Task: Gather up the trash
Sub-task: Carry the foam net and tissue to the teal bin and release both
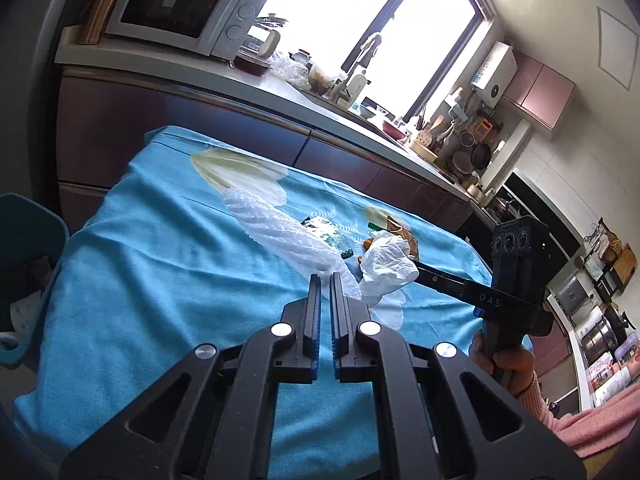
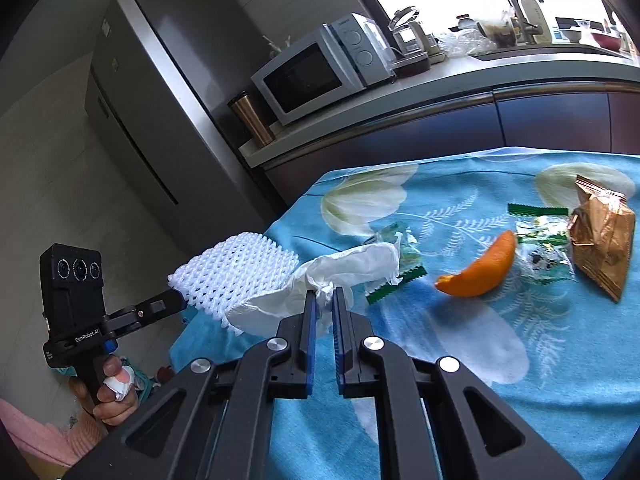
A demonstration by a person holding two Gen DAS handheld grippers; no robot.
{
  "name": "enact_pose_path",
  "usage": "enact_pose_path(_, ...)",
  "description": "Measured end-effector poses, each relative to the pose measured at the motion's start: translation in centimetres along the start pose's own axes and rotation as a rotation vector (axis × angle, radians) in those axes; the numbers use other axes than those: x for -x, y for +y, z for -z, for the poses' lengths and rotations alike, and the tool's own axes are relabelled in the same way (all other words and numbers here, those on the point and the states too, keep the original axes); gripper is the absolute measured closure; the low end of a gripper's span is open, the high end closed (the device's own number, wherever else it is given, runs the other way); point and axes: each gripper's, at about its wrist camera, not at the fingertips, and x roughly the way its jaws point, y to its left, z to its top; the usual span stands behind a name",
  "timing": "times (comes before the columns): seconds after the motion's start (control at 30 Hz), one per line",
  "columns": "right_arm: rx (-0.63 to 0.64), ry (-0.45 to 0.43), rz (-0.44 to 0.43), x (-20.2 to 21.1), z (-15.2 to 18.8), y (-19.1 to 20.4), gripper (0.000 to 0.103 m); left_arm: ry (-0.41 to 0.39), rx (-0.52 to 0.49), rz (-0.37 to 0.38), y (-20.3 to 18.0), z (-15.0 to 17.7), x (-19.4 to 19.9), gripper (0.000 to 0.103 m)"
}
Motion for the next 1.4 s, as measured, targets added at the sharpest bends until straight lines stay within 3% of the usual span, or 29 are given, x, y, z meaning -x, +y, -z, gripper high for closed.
enact_pose_path(0.83, 0.198, 0.153, -0.197, -11.2, -2.8, 11.2, 0.096, -0.19, 0.129, -0.237, 8.8, -0.1, 12.1, 0.098)
enact_pose_path(1.4, 0.283, 0.244, -0.244, -18.6, -2.6, 17.3, 0.096, -0.179, 0.267, -0.406, 17.9, 0.9, 14.2, 0.098)
